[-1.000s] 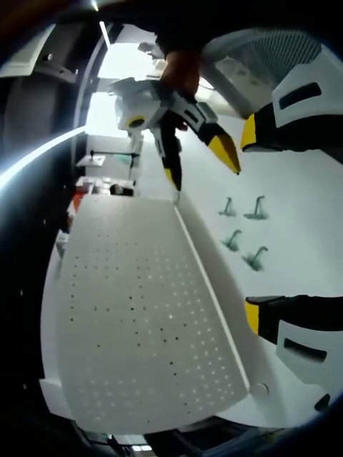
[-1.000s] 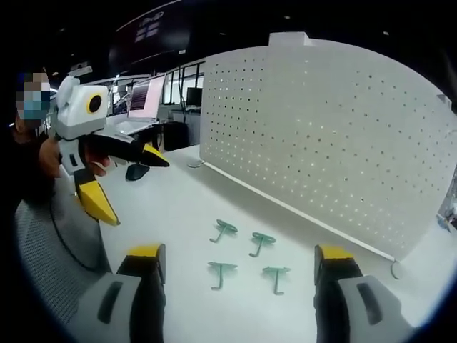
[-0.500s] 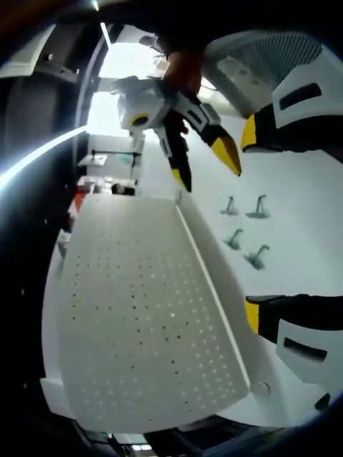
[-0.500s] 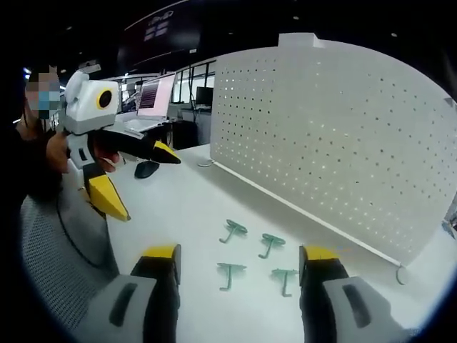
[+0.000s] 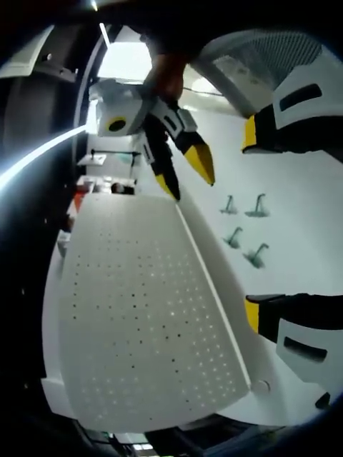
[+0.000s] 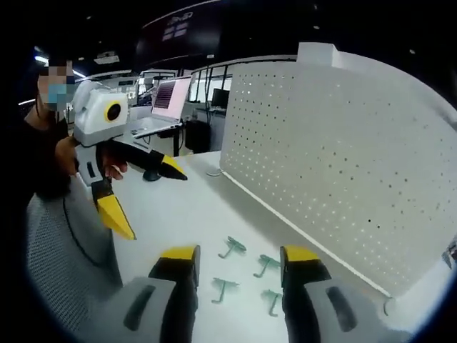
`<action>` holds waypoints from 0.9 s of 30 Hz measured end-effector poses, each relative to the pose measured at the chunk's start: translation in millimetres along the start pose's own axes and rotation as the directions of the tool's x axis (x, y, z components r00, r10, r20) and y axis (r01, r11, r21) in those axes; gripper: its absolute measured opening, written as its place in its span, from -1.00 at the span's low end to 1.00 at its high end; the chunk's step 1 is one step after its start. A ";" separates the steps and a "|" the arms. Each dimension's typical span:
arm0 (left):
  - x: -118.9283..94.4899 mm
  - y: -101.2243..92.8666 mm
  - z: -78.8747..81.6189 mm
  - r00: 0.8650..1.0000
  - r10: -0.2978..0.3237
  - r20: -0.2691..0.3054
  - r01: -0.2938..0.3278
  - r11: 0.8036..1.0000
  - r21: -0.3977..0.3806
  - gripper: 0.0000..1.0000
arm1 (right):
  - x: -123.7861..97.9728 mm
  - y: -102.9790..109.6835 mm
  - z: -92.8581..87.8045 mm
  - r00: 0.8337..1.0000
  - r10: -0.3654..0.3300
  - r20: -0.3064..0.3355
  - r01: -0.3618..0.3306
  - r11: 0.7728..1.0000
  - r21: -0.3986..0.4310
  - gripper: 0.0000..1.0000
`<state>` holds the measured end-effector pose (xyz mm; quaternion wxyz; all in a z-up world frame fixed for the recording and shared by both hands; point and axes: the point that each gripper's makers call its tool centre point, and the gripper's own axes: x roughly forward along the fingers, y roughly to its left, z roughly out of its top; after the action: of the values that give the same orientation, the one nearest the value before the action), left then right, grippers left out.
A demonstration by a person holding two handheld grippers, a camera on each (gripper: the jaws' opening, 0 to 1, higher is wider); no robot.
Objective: Insert the hook assembly into the mounting plate slot until the hook locks in place.
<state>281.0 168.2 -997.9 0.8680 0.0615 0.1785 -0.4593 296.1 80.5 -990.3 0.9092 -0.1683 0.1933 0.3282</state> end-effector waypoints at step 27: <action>-1.0 0.2 -0.1 1.000 0.003 -0.006 -0.003 1.000 0.014 0.60 | 68.9 12.5 12.2 0.980 0.171 -0.102 -0.186 0.968 -0.166 -0.53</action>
<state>280.6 169.1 -997.6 0.8676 0.0689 0.1778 -0.4592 339.6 131.5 -1013.8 0.8483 -0.2434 0.2177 0.4167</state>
